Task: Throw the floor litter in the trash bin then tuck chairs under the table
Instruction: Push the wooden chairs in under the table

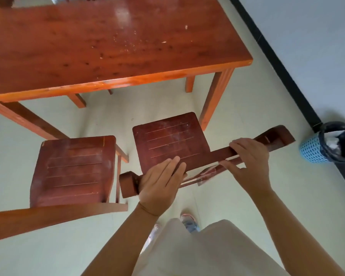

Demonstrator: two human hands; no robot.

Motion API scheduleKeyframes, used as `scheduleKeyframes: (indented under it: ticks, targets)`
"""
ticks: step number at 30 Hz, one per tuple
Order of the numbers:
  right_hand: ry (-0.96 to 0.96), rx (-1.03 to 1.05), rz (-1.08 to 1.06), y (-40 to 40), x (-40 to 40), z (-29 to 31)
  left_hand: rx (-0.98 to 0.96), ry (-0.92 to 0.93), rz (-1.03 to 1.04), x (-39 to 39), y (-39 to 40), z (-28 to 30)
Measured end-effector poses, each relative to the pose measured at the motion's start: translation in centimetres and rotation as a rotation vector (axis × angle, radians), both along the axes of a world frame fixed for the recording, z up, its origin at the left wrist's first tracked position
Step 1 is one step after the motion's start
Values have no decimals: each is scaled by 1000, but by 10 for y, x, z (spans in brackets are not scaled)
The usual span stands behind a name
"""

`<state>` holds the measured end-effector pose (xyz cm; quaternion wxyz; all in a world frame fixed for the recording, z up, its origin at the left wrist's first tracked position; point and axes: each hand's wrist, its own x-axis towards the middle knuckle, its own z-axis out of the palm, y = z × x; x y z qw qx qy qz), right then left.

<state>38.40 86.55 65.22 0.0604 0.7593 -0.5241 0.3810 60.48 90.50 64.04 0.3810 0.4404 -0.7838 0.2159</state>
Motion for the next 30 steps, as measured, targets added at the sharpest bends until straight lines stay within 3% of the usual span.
scheduleKeyframes:
  ticks: [10,15,30]
  targets:
    - [-85,-100,-141,-22,85,-22,3,3,-5,91,-67,-1]
    - [-53,-100,-365,-14,111,-35,123,118,206,96,-58,-14]
    - [24,-168,-284,-110,61,-28,-52,37,262,50,-141,-37]
